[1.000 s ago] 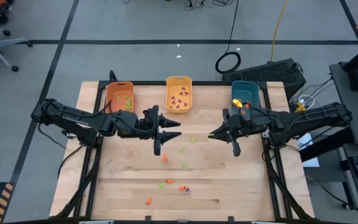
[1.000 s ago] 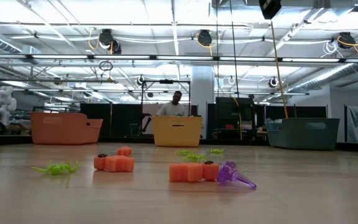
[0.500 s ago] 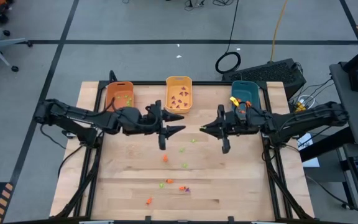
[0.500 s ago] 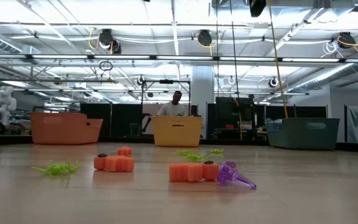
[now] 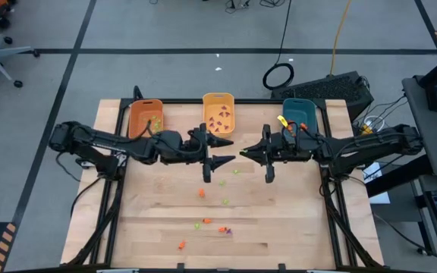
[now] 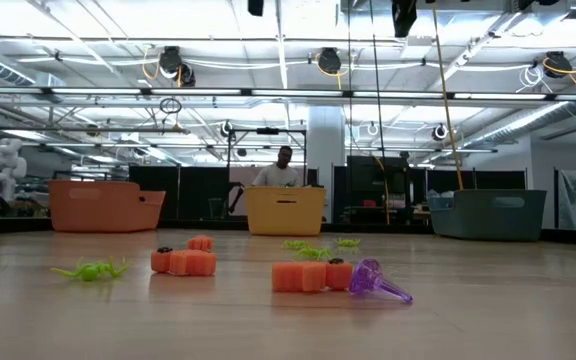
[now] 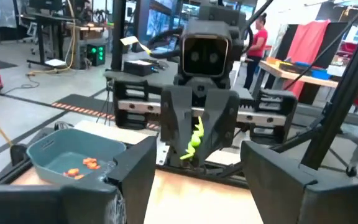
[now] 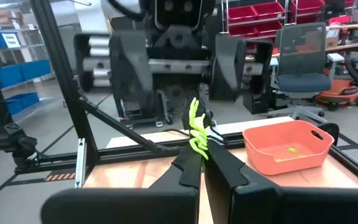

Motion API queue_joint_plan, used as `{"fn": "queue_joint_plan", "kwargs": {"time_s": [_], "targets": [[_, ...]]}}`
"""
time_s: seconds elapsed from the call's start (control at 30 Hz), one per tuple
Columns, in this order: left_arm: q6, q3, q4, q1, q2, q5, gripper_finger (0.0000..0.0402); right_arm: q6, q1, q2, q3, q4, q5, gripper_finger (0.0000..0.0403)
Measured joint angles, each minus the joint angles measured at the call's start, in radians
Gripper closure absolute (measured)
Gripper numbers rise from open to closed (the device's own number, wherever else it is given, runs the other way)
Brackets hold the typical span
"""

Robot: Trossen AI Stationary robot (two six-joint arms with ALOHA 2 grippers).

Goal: Sort Halloween decoration
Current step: Put the green spider toy into the orange bin

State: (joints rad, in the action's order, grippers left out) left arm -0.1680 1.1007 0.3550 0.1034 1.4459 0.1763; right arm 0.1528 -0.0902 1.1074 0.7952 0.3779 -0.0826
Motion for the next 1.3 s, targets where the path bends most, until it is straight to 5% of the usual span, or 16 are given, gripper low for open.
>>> {"fn": "queue_joint_plan", "kwargs": {"time_s": [0.3, 0.63, 1.3], "targets": [[-0.008, 0.001, 0.194, 0.001, 0.100, -0.004, 0.0164, 0.026, 0.000, 0.000, 0.000, -0.012, 0.004, 0.0403], [-0.008, 0.051, 0.190, 0.001, 0.171, -0.019, 0.0172, 0.026, -0.001, 0.000, 0.000, -0.013, 0.005, 0.0403], [-0.008, 0.054, 0.212, 0.000, 0.170, -0.010, 0.0334, 0.027, -0.001, 0.000, 0.000, -0.014, 0.006, 0.0403]]}}
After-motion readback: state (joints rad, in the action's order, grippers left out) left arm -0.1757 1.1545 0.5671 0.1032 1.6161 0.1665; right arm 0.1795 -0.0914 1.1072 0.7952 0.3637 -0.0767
